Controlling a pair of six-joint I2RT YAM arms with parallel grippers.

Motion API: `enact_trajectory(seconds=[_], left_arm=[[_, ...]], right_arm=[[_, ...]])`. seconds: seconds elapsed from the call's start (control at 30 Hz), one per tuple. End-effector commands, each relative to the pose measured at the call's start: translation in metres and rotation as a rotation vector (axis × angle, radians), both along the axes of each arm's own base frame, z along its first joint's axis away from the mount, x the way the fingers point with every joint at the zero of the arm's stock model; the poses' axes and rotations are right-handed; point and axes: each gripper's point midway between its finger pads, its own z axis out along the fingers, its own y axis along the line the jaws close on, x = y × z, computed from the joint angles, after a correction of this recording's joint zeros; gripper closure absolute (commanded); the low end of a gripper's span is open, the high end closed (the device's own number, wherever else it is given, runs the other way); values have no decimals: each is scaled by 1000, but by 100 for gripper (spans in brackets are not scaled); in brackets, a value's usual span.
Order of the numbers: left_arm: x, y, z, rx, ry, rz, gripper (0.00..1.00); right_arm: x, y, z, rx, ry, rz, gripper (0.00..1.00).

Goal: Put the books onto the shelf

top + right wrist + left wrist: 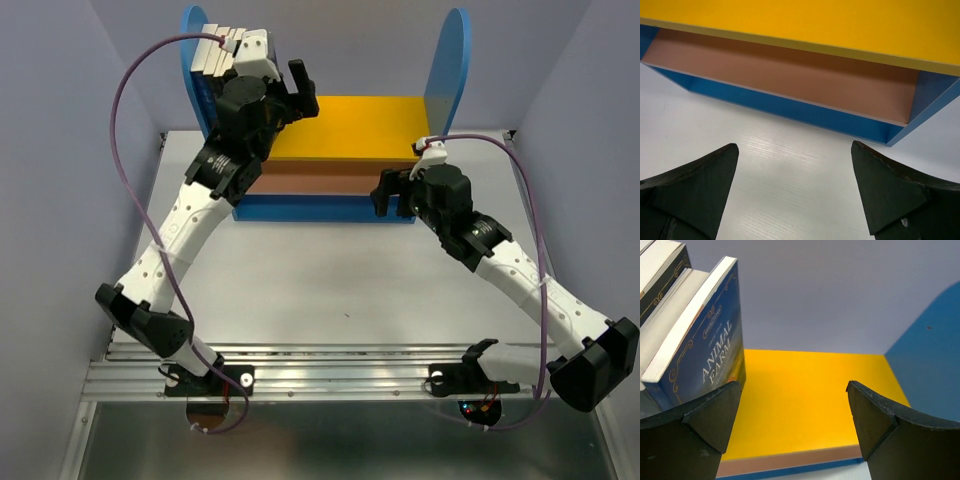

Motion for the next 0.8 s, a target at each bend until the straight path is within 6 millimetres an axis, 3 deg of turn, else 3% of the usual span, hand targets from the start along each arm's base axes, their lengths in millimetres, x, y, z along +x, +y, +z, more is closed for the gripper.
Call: enact_trajectory(seconds=[0.0,0.03,0.07,0.1,0.13,0.17,0.23,0.3,0.33,0.37,0.4,0.47,0.57,0.63,0.77], left_arm=[[-59,0,69,-87,-185,-185,1],[-68,1,78,-109,-217,-202,1],[-73,2,69,-109,-208,-210,1],[-91,12,83,-133,-251,-218,1],[-97,17,88,-155,-273,-213,1],[-100,21,79,-154,-259,-203,1],[-116,50,82,-191,-265,-115,1],[-122,69,62,-231,-228,-37,1],[-137,99,56,-263,-216,68,1],[-144,114,46,-296,-197,128,1],[-153,142,18,-351,-148,255,1],[-158,163,-26,-367,-78,377,1],[-176,195,-67,-404,5,543,1],[-184,205,-78,-421,34,596,1],[-188,209,-73,-446,7,600,1]], right_arm=[[1,3,20,37,-43,14,0],[1,3,20,38,-41,15,0],[2,3,19,36,-40,15,0],[2,3,17,35,-34,13,0],[2,3,17,35,-36,10,0],[2,3,18,42,-35,6,0],[3,1,20,50,-41,-9,0],[3,-1,23,63,-47,-23,0],[3,-4,24,63,-52,-42,0],[3,-6,25,69,-54,-55,0],[2,-8,25,79,-54,-65,0],[2,-13,25,83,-57,-92,0],[0,-20,19,84,-50,-126,0],[-1,-23,13,85,-41,-146,0],[0,-27,10,111,-38,-182,0]])
